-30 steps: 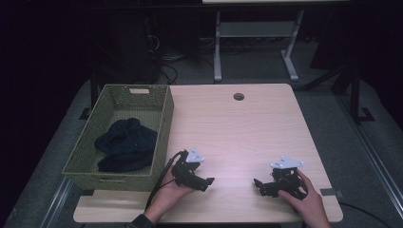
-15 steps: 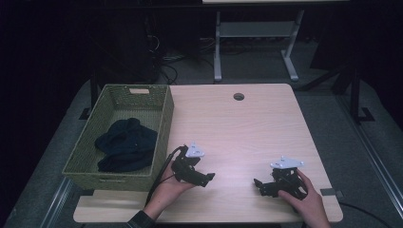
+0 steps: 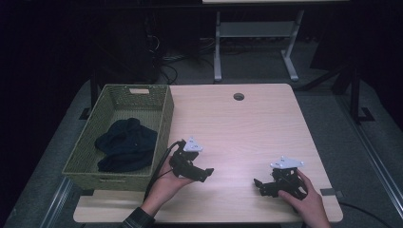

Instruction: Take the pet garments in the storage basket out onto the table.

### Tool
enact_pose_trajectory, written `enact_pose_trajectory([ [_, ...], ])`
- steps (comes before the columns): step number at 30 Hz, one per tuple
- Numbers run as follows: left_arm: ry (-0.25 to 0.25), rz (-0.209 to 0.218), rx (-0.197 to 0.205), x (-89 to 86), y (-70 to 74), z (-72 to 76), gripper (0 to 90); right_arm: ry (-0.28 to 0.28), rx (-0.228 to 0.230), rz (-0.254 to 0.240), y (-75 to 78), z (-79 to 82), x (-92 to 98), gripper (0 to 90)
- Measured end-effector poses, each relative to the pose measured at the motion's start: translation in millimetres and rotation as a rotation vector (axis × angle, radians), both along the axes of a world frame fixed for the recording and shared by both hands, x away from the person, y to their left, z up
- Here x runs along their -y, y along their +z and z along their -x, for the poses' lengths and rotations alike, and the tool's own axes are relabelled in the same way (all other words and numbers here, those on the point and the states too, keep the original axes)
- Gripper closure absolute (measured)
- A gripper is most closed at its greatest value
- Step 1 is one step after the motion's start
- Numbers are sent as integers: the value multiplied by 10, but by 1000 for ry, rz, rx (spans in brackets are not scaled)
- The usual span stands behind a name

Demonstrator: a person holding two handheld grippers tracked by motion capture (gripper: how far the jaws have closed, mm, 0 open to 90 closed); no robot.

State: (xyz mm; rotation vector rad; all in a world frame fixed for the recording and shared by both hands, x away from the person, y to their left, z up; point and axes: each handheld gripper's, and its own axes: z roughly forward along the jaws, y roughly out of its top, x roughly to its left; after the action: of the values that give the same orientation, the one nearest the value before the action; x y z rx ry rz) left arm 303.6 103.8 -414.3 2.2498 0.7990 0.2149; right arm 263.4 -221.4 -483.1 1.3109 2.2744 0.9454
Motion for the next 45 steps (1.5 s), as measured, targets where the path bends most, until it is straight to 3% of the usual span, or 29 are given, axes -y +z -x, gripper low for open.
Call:
enact_pose_trajectory([
  [25,-9,-10,7,-40,275,-134,137,0,-1,1,1,0,0,0],
  [45,-16,12,17,-164,555,-283,137,0,-1,0,1,0,0,0],
])
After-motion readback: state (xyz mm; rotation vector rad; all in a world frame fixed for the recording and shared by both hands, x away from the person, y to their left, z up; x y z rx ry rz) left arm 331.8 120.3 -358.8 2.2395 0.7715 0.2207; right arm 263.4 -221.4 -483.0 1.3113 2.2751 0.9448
